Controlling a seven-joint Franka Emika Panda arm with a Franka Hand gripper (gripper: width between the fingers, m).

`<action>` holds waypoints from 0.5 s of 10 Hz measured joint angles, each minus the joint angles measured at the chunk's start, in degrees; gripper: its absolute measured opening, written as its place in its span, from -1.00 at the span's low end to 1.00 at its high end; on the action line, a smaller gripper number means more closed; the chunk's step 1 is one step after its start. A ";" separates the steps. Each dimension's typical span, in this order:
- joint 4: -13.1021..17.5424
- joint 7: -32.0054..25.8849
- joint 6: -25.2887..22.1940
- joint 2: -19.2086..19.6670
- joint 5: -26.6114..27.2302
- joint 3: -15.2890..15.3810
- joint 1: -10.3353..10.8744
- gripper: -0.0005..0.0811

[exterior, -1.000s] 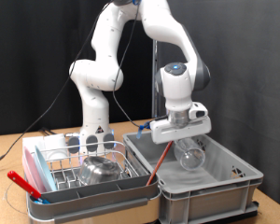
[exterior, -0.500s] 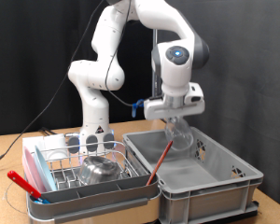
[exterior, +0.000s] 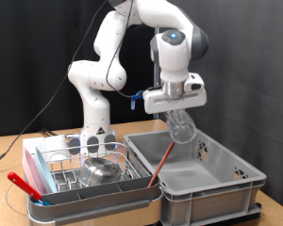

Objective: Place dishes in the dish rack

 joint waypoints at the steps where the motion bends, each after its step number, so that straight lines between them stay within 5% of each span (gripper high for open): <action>1: 1.29 0.00 -6.58 2.11 -1.82 -0.02 -0.95 -0.71; 3: 3.96 0.04 -18.61 6.54 -4.47 -0.04 -2.59 -0.71; 5: 3.91 0.50 -19.52 5.52 -4.09 -1.47 -0.95 -0.71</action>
